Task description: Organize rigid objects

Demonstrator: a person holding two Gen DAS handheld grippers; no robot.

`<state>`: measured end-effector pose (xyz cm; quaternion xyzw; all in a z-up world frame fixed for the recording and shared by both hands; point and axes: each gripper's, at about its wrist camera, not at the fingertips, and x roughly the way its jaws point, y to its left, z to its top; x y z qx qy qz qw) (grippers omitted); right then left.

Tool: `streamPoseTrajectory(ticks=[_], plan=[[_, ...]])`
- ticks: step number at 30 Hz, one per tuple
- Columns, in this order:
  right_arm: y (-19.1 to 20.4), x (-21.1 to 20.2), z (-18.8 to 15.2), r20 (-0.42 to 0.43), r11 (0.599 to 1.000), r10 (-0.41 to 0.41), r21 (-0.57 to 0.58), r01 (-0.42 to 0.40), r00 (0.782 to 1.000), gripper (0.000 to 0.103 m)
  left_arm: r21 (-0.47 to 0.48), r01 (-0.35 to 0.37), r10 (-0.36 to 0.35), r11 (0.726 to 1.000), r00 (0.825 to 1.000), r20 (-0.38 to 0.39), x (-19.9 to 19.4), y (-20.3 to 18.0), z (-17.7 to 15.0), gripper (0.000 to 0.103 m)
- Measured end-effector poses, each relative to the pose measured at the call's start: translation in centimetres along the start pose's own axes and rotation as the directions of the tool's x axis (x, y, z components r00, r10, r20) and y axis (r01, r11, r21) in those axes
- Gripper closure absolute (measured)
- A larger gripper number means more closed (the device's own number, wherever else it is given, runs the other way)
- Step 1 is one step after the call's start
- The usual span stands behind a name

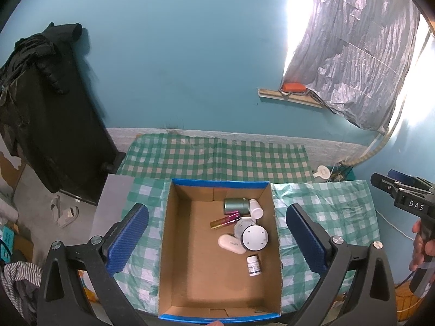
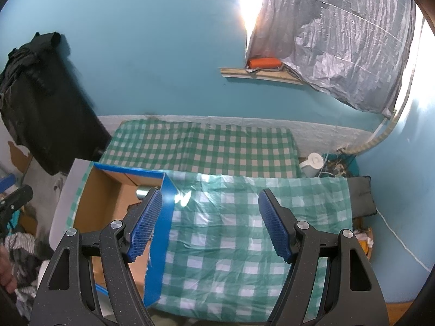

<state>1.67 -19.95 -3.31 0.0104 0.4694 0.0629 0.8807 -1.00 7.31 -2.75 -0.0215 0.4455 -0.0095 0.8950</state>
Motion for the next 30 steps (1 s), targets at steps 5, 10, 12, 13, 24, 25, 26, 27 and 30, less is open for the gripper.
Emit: streamPoseTrajectory(ticks=[5, 10, 12, 13, 24, 25, 26, 27, 30], plan=[[0.0, 0.2, 0.0, -0.005, 1.0, 0.004, -0.004, -0.004, 1.0, 0.03, 0.005, -0.003, 0.003, 1.0, 1.0, -0.001, 0.1, -0.2, 0.1, 0.001], [-0.1, 0.2, -0.1, -0.004, 1.0, 0.004, -0.005, -0.004, 1.0, 0.03, 0.0, -0.015, 0.015, 1.0, 1.0, -0.003, 0.2, -0.6, 0.0, 0.001], [-0.3, 0.2, 0.0, -0.001, 1.0, 0.003, -0.002, -0.003, 1.0, 0.03, -0.007, -0.016, 0.016, 1.0, 1.0, -0.003, 0.3, -0.6, 0.0, 0.001], [-0.3, 0.2, 0.0, 0.0, 1.0, 0.002, -0.003, -0.002, 1.0, 0.03, -0.01, -0.016, 0.016, 1.0, 1.0, -0.004, 0.3, -0.6, 0.0, 0.001], [-0.7, 0.2, 0.0, 0.003, 1.0, 0.001, -0.001, -0.001, 1.0, 0.03, 0.013, -0.02, 0.02, 1.0, 1.0, -0.009, 0.3, -1.3, -0.1, 0.001], [-0.7, 0.2, 0.0, 0.004, 1.0, 0.001, -0.001, -0.001, 1.0, 0.03, 0.012, -0.02, 0.02, 1.0, 1.0, -0.008, 0.3, -1.3, 0.0, 0.001], [-0.7, 0.2, 0.0, 0.003, 1.0, 0.001, -0.002, -0.001, 1.0, 0.03, 0.013, -0.019, 0.019, 1.0, 1.0, -0.009, 0.3, -1.3, -0.1, 0.001], [-0.8, 0.1, 0.0, 0.003, 1.0, 0.003, -0.003, -0.002, 1.0, 0.03, 0.014, -0.02, 0.02, 1.0, 1.0, -0.009, 0.3, -1.4, -0.1, 0.001], [-0.8, 0.0, 0.1, 0.0, 1.0, 0.006, -0.006, -0.006, 1.0, 0.03, 0.017, -0.021, 0.021, 1.0, 1.0, -0.01, 0.3, -1.5, -0.2, 0.001]])
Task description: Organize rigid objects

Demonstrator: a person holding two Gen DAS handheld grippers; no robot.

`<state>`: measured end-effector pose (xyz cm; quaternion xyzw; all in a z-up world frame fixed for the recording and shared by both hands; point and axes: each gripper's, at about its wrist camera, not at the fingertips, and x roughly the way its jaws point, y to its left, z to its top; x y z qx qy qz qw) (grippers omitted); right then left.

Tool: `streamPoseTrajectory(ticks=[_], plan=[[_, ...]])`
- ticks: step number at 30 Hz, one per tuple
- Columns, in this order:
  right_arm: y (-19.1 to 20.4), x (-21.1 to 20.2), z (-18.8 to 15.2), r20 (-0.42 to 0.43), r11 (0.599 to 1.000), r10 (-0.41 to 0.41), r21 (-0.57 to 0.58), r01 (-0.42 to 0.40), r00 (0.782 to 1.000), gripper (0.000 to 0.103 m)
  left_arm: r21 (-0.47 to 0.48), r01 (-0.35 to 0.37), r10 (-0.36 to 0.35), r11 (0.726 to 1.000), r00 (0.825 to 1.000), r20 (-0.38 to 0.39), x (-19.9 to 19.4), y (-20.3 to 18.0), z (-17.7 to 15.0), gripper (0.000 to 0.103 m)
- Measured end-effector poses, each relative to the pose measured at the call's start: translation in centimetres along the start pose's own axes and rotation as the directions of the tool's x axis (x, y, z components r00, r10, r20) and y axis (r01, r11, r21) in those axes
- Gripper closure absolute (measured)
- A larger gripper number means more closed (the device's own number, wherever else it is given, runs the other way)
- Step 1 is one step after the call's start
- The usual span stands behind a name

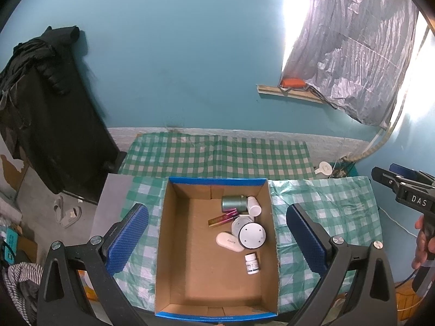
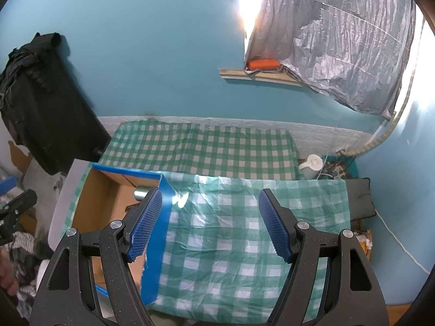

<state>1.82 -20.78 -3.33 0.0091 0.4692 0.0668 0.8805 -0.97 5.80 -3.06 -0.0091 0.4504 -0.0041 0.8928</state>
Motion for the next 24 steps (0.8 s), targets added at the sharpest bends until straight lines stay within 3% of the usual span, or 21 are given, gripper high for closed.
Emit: streamPoseTrajectory(ticks=[24], plan=[[0.28, -0.22, -0.08, -0.005, 1.0, -0.001, 0.002, 0.001, 1.0, 0.03, 0.011, -0.004, 0.004, 1.0, 1.0, 0.001, -0.2, 0.33, -0.28, 0.001]])
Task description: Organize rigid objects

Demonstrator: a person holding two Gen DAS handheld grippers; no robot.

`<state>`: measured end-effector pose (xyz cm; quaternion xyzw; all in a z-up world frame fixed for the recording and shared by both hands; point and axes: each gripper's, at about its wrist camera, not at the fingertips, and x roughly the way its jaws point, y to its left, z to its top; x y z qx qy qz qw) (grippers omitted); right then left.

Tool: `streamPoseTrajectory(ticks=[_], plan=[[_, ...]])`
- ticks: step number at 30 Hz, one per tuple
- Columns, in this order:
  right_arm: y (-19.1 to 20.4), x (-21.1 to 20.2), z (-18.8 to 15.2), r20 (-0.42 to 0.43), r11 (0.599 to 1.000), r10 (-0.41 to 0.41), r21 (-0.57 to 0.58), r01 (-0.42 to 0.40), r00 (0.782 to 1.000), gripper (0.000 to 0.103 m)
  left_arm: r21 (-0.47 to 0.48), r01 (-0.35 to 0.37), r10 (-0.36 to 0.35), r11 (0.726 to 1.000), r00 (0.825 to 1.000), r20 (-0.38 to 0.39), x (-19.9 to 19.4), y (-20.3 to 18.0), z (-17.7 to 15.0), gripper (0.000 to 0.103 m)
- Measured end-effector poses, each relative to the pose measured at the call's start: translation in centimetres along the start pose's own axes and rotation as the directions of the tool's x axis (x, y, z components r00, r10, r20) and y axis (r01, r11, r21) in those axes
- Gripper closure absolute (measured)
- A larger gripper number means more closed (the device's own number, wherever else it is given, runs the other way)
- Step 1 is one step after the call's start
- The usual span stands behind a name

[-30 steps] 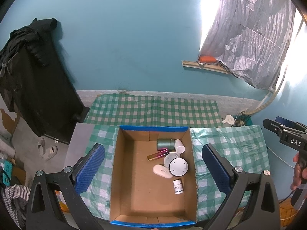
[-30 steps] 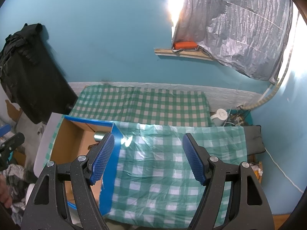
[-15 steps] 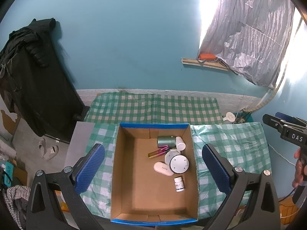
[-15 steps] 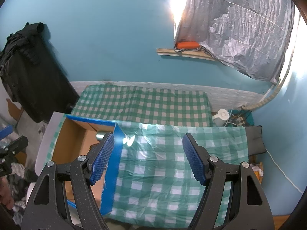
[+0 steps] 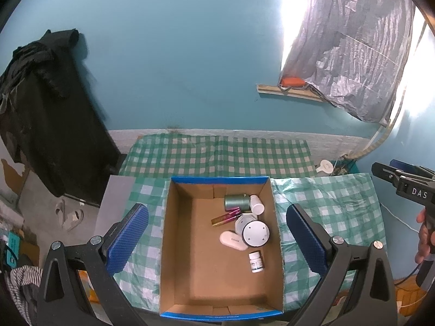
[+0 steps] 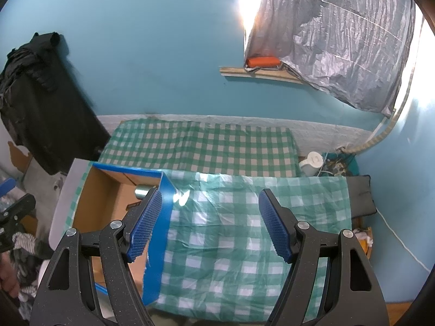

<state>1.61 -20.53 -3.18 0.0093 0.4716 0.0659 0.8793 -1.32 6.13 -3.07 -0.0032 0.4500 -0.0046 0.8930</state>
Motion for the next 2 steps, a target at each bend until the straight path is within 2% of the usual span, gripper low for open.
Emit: streamPoseTrajectory(ticks=[2], plan=[[0.01, 0.03, 0.03, -0.002, 1.0, 0.001, -0.001, -0.001, 1.0, 0.03, -0.012, 0.0, 0.0, 1.0, 1.0, -0.009, 0.15, 0.29, 0.01, 0.001]])
